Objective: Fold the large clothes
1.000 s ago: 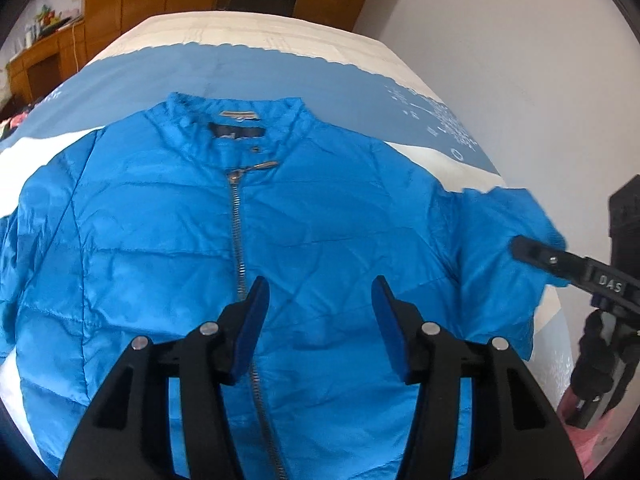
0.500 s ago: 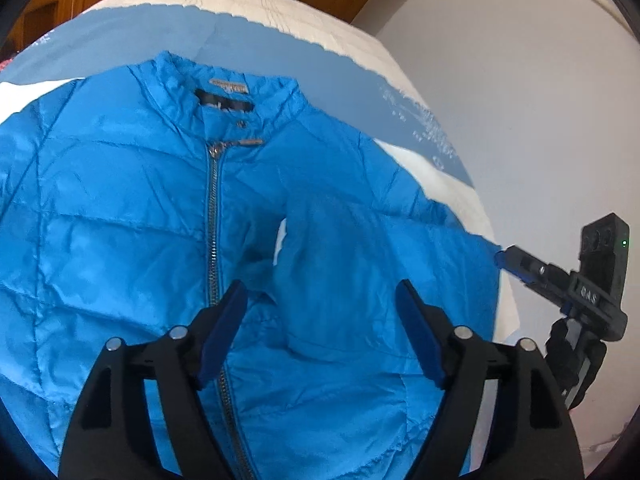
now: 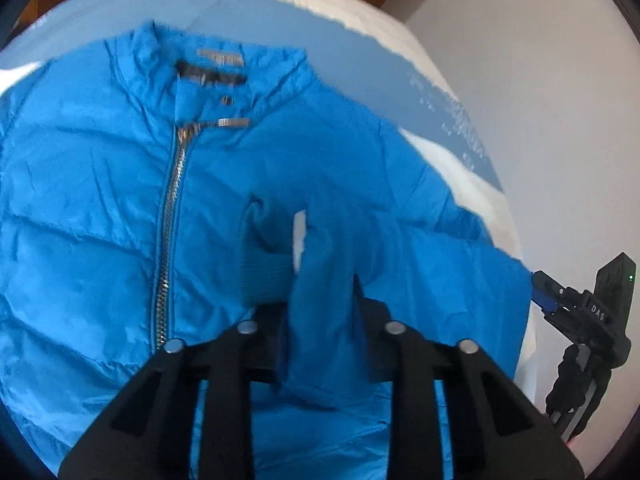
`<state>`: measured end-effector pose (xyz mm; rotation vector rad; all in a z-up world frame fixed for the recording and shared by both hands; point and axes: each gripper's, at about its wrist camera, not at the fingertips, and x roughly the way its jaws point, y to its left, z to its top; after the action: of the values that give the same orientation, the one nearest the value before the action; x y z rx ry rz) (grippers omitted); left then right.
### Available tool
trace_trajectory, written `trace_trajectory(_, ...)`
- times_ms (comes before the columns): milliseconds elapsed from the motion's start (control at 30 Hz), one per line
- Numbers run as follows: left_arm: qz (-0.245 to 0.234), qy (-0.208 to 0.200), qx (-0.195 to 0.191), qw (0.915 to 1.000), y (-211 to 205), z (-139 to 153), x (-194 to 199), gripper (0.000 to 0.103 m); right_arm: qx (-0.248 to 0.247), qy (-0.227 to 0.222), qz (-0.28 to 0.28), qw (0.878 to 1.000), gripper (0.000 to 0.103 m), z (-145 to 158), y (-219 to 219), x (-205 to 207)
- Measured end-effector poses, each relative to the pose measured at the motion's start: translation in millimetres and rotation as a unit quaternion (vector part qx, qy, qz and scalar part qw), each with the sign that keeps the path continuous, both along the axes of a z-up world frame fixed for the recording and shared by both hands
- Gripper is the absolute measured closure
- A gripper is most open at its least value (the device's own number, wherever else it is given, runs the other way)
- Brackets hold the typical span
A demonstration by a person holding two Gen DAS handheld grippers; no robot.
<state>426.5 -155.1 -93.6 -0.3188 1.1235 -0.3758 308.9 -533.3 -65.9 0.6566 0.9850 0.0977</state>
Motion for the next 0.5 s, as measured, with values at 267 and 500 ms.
trace_trajectory(267,0.090,-0.114,0.038,0.9888,72,57,-27,0.084,0.034,-0.033,0.029,0.998,0.054,9,13,2)
trace_trajectory(500,0.177,-0.134,0.115,0.9683,141,67,-28,0.084,0.017,-0.038,0.135,0.990,0.058,0,97,24)
